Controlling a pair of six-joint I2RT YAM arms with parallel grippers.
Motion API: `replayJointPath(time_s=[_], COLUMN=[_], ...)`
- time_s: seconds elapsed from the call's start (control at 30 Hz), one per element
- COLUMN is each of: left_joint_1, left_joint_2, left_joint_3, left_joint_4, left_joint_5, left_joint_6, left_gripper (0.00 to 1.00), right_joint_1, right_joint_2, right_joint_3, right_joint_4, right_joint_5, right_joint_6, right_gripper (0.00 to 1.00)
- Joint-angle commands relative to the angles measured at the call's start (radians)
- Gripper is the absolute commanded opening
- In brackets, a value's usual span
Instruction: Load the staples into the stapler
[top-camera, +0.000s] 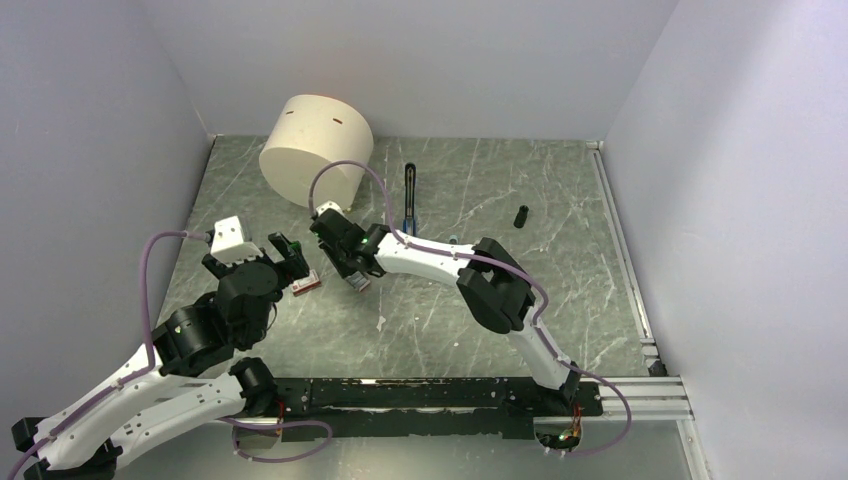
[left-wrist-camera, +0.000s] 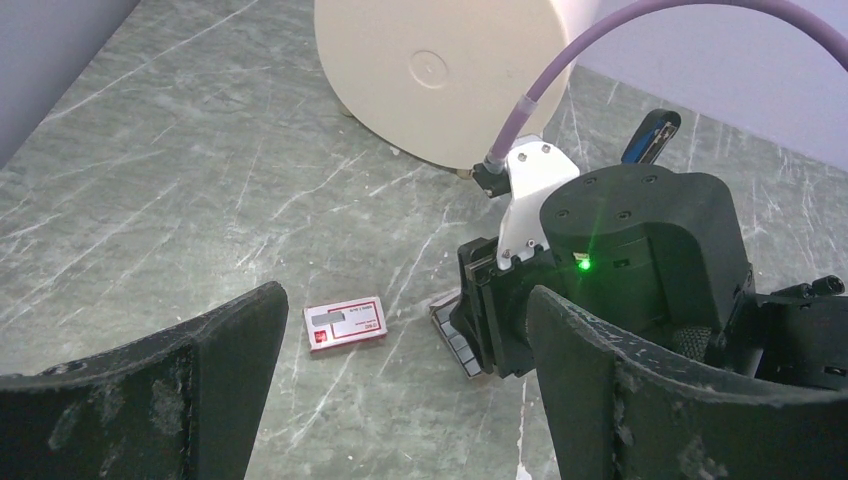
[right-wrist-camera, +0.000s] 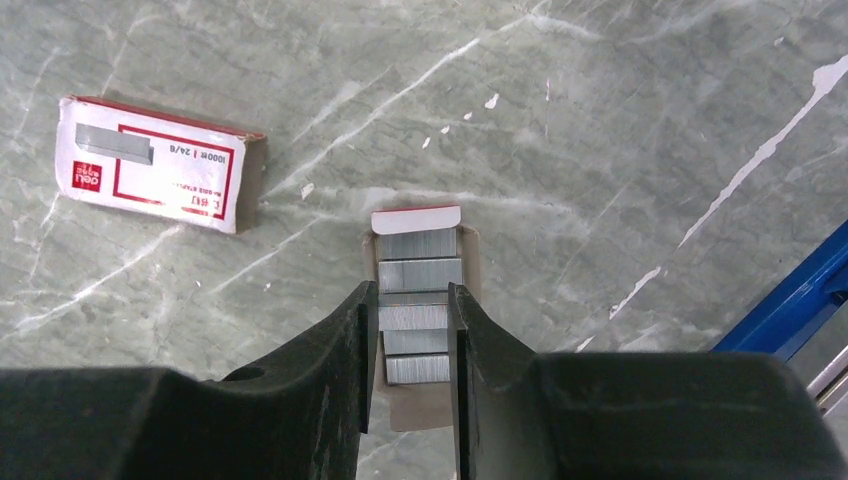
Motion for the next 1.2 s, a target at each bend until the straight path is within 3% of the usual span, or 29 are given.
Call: replayJointPath(time_s=[0.0,0.37,0.6,0.87,1.17], left_joint_1=[-0.003,-0.003,-0.002,-0.003,-0.002], left_joint_2=[-0.01,-0.038,-0.016,0.02,0.043], left_joint_3=[0.036,0.02,0.016,0.018,0.022], left_joint_4=[-0.004,0.043,0.069,0.088,0.089], left_joint_5=[-0.031,0.024,0.058,0.093,0.111], left_joint_6=[-0.005,0.038,0.061,0.094,0.106], left_gripper=[0.94,0.95,0.95,0.95,0.95], right_joint_1=[-0.004,-0.007,-0.006,0.0,0.008], right_joint_2=[-0.053,-0.343,-0.43,-0.442,-0.41], right_joint_3=[-0.05,-0.387,-0.575,-0.634,-0.63], right_joint_4=[-0.018,-0.056,-0.094,-0.092,-0.104], right_joint_5=[-0.015,-0.05,-0.105,-0.179,-0.141], right_joint_6=[0.015,0.001,-0.005,-0.049,-0.05], right_gripper=[0.31,0.31,0.31,0.33,0.34])
